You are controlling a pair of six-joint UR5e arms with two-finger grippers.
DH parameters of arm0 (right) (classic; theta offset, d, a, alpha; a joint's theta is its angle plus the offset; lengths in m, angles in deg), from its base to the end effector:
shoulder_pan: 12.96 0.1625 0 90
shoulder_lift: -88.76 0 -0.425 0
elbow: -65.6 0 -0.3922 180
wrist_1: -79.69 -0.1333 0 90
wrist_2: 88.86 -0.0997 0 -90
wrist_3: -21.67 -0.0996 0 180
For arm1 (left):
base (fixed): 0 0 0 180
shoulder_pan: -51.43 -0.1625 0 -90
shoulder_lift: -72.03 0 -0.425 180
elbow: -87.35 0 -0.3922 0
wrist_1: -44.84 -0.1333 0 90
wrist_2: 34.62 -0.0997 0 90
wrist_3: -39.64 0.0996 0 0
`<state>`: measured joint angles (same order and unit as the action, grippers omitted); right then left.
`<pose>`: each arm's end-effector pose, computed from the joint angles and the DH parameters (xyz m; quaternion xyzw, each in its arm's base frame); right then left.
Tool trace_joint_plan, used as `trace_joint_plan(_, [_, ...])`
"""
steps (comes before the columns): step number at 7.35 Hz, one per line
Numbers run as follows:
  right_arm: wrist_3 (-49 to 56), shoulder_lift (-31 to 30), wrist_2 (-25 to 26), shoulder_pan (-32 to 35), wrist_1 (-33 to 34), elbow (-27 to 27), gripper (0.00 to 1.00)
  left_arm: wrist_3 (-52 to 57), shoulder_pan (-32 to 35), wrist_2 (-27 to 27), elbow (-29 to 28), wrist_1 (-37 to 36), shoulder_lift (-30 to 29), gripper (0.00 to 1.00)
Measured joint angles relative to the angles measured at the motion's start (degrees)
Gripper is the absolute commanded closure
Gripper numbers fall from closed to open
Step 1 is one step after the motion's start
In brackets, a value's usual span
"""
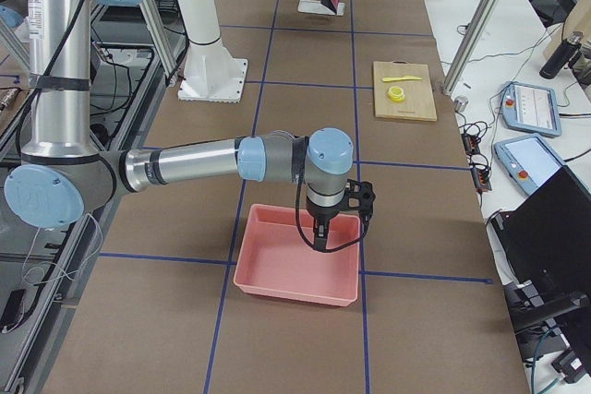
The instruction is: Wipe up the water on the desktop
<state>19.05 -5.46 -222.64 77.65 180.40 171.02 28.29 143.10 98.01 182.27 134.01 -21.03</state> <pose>0.0692 -0.4531 0.5812 -0.0026 -0.3728 0.0246 0.9276 -0.0809 -0.5170 0.5927 0.0273 0.3664 -0.0829 0.9264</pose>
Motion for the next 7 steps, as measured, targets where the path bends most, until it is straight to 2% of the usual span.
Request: trace_joint_plan(7, [-0.19,1.39,-1.15,-0.99,-2.12,-0.11,0.0,-0.48,0.0,-0.22,-0.07,3.53,-0.41,0.01])
